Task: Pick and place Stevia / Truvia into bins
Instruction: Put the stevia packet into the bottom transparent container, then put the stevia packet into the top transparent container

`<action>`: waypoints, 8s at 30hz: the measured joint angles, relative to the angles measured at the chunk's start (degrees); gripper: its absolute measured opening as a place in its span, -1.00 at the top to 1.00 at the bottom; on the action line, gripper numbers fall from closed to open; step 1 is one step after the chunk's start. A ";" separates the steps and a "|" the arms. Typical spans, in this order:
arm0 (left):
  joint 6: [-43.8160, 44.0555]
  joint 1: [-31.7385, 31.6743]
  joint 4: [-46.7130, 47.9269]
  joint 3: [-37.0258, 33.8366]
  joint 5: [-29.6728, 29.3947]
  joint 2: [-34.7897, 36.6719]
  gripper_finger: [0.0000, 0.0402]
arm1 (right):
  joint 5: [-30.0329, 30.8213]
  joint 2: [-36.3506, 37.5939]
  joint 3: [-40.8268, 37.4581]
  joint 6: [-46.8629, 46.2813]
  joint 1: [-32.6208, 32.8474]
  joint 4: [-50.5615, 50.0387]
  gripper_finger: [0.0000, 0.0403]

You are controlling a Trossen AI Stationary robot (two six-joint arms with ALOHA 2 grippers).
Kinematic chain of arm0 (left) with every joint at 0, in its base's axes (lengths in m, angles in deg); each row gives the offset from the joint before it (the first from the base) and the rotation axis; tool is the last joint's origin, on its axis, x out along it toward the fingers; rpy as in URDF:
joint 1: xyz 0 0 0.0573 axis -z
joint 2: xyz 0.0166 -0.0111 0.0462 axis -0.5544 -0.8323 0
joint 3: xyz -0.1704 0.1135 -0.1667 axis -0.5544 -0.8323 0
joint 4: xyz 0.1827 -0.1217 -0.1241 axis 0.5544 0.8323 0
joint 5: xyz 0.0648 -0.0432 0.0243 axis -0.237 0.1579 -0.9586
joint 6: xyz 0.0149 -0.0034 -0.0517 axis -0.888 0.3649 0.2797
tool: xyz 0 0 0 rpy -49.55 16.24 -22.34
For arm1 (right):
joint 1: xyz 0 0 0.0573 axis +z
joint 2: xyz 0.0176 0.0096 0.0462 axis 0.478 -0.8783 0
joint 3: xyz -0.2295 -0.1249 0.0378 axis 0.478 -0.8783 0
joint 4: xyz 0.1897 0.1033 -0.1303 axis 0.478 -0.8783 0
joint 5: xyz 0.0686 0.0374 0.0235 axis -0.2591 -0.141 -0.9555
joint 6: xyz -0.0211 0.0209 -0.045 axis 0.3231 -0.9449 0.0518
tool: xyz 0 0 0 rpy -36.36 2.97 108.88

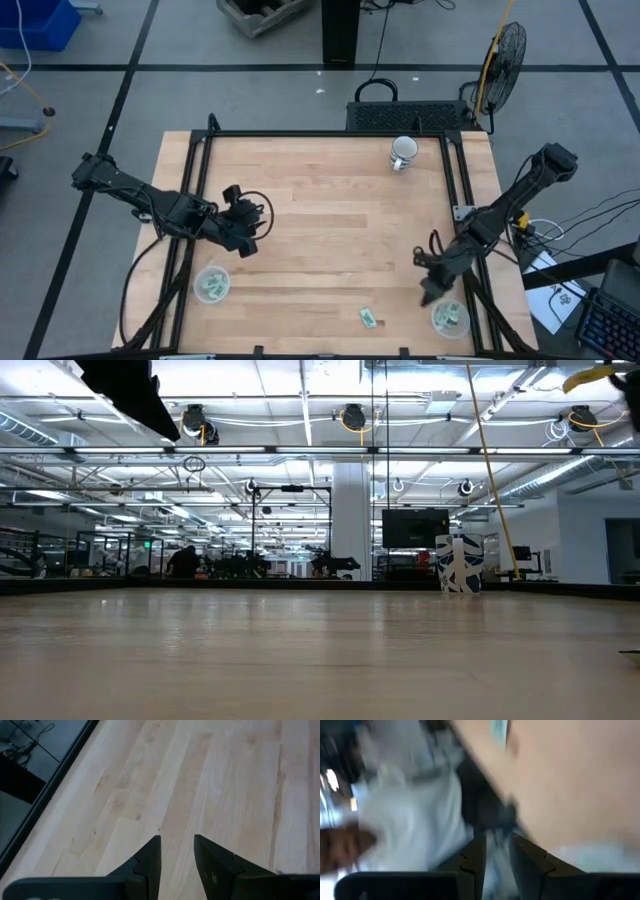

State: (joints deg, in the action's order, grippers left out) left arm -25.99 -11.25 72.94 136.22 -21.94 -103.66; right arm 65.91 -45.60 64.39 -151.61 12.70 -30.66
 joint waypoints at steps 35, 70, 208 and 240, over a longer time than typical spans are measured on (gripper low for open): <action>-3.57 0.00 0.06 0.00 0.32 0.00 0.39 | -16.18 4.11 -0.04 -29.15 7.26 -30.32 1.00; -3.80 0.00 0.10 0.00 0.30 0.02 0.39 | -7.07 -6.03 -0.04 -28.11 7.26 -5.71 1.00; -11.00 -17.10 -61.28 0.00 34.27 -33.38 0.39 | 26.42 -50.03 8.61 76.24 -1.92 31.13 0.92; -2.63 -16.55 -60.81 0.00 37.46 -32.13 0.39 | 56.20 -37.82 8.37 88.78 -12.82 25.63 1.00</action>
State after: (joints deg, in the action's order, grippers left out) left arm -28.62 -27.80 12.13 136.22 15.51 -135.79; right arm 122.11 -83.42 72.76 -62.83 -0.13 -5.03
